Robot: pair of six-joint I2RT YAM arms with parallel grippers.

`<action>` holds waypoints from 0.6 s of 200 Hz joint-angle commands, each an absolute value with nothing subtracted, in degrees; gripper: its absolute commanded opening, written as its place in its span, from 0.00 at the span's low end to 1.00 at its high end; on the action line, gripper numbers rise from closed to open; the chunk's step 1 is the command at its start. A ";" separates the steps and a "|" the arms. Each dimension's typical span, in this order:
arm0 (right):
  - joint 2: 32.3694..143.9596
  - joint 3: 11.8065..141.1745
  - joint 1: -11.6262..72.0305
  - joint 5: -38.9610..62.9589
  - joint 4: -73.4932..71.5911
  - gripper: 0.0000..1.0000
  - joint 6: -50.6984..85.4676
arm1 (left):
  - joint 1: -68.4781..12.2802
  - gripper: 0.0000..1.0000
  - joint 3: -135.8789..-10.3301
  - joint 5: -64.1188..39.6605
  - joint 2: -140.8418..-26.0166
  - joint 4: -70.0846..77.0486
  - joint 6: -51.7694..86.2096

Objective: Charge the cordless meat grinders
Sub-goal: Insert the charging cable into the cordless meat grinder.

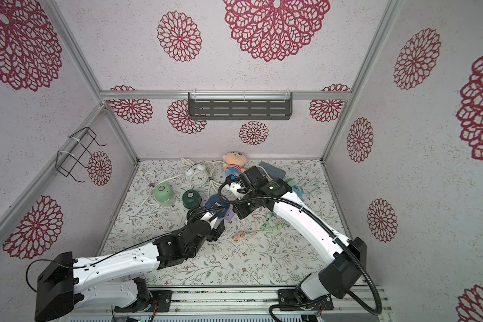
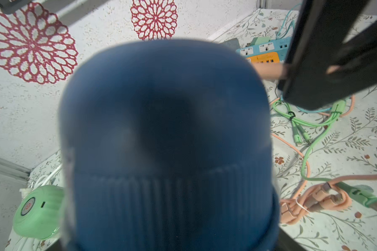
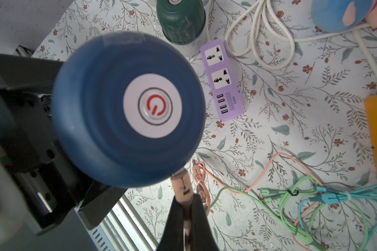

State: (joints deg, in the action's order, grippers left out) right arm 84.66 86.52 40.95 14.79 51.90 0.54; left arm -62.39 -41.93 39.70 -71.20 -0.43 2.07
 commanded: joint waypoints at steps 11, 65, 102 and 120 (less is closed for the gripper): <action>84.36 87.86 43.28 24.60 27.51 0.00 0.71 | -68.27 0.63 -40.24 23.14 -72.08 7.36 -2.39; 82.94 82.62 45.12 25.14 27.64 0.00 1.47 | -61.99 0.88 -34.82 22.63 -71.10 13.77 2.64; 85.46 79.26 48.37 18.83 23.57 0.00 4.30 | -60.82 0.97 -29.64 24.52 -69.70 16.97 5.78; 87.01 78.36 48.50 16.53 20.88 0.00 5.35 | -61.71 0.97 -28.34 27.55 -65.46 10.54 8.64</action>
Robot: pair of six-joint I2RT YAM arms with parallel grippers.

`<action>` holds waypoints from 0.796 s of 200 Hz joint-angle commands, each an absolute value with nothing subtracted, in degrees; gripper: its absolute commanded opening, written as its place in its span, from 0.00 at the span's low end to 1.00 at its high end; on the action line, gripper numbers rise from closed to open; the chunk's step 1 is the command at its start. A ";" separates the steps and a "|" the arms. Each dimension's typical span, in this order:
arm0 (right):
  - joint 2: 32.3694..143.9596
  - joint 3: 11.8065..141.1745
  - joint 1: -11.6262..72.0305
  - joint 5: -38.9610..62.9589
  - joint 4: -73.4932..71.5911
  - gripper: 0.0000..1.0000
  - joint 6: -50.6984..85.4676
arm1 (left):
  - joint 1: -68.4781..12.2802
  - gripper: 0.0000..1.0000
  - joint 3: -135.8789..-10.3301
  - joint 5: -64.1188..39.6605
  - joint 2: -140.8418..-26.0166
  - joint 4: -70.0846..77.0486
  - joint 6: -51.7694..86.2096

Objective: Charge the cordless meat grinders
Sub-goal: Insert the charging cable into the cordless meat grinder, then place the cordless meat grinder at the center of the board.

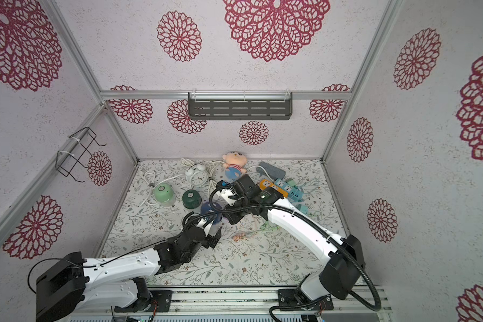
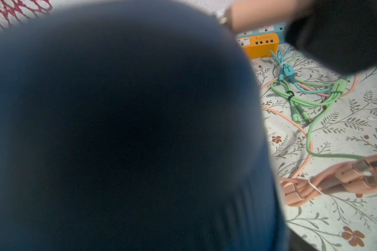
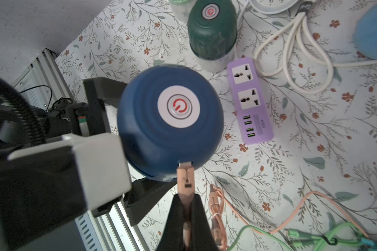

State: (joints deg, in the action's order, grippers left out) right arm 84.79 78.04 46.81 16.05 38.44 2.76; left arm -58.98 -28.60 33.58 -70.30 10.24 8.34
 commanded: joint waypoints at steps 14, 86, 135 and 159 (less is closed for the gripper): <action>88.45 78.46 48.53 15.15 19.81 0.00 5.45 | -62.37 0.97 -26.70 31.40 -60.34 6.11 10.80; 100.69 78.31 51.44 13.67 7.69 0.00 7.99 | -63.58 0.97 -25.48 49.95 -24.78 -30.59 37.72; 110.29 87.69 55.04 12.87 6.34 0.00 7.95 | -62.66 0.97 -38.20 53.69 -25.65 -49.84 52.09; 113.57 91.96 56.63 11.30 5.81 0.00 7.59 | -62.67 0.97 -42.62 56.54 -28.03 -51.15 52.38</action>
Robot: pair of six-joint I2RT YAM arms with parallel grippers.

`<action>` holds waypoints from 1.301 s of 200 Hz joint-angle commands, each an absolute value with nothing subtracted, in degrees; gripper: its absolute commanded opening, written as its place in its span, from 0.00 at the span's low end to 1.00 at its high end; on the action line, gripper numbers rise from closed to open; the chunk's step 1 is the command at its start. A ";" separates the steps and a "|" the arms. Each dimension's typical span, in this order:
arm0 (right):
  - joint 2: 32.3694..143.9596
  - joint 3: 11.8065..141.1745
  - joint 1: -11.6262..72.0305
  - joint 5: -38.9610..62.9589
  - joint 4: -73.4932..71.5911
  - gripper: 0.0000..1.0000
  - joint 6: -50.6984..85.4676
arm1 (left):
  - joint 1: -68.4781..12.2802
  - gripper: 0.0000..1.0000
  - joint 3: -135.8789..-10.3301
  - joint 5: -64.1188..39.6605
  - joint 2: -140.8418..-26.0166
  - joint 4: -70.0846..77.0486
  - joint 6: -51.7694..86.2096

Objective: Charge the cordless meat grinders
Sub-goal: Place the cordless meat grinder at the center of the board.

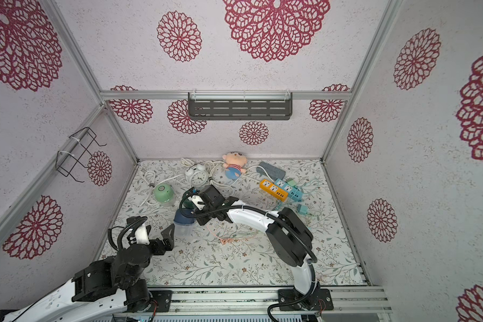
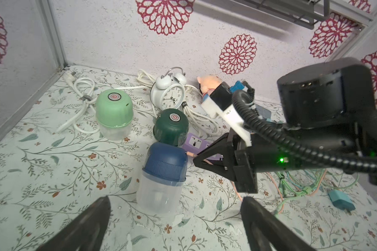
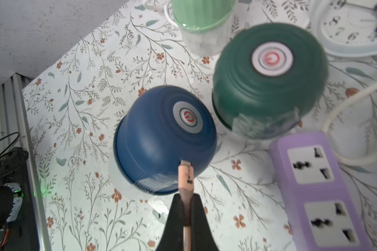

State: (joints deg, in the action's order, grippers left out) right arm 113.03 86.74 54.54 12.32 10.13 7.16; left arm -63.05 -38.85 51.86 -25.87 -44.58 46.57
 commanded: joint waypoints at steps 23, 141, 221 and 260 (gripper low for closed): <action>115.68 95.33 58.33 9.01 6.26 0.00 5.81 | -62.67 0.97 -45.43 60.00 -27.67 -52.54 52.84; 106.10 81.30 65.82 4.61 -0.26 0.59 2.17 | -62.68 0.97 -46.97 65.39 -19.15 -61.71 56.11; 93.15 75.48 60.31 0.39 3.68 0.77 7.58 | -57.09 0.97 -48.16 56.58 -33.71 -50.68 48.34; 83.15 70.25 50.41 -4.70 9.58 0.65 13.30 | -39.23 0.97 -48.31 26.72 -46.40 -39.81 42.10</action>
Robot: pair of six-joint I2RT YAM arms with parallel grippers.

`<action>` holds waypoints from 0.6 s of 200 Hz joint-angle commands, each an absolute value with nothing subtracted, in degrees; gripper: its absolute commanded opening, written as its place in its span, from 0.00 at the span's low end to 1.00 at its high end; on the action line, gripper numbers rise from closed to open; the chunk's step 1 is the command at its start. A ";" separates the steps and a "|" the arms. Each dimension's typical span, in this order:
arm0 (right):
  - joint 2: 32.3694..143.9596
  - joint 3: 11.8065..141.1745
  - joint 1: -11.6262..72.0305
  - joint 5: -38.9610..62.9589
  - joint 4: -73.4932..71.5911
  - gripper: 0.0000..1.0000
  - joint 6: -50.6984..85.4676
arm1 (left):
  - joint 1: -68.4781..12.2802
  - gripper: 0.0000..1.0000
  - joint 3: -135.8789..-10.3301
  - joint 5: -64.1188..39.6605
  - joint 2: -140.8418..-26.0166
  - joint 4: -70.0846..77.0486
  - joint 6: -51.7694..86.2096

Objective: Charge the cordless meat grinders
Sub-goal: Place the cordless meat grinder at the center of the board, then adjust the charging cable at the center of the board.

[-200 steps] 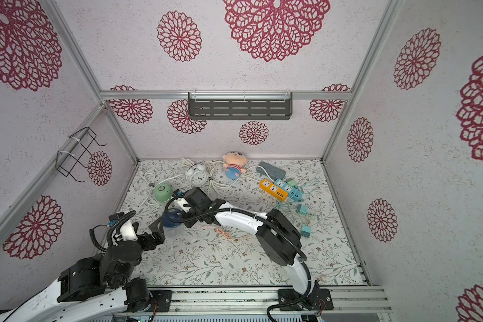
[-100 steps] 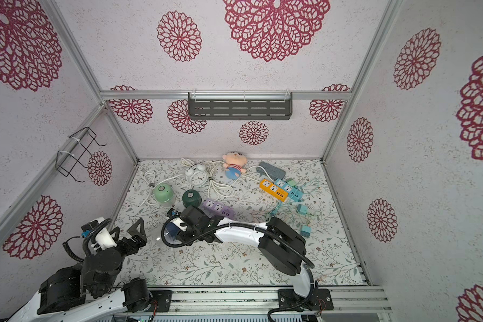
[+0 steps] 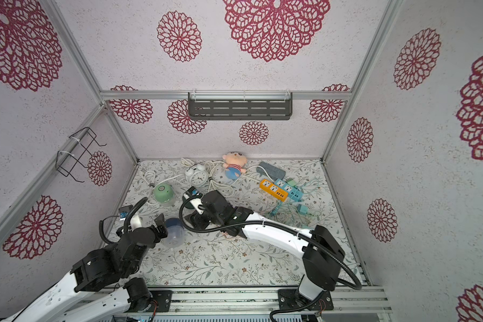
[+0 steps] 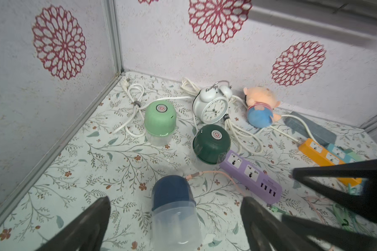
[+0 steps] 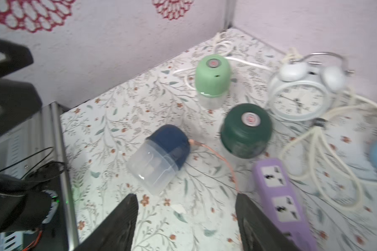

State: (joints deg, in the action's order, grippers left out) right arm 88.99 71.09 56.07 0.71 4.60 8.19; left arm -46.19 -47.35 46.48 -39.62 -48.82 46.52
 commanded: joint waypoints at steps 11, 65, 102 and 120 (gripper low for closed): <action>81.11 69.85 46.53 -6.93 13.13 0.62 15.07 | -37.94 0.97 -49.44 22.37 -50.75 -37.17 40.94; 78.35 66.84 23.79 -11.51 24.90 0.63 22.43 | -38.18 0.93 -58.20 11.80 -70.93 -26.16 37.02; 78.73 62.23 9.78 -10.28 24.58 0.59 25.86 | -42.04 0.92 -63.16 11.35 -79.35 -23.95 35.43; 79.18 59.20 3.11 -8.01 23.58 0.58 26.92 | -43.75 0.92 -63.40 11.25 -81.73 -22.54 35.58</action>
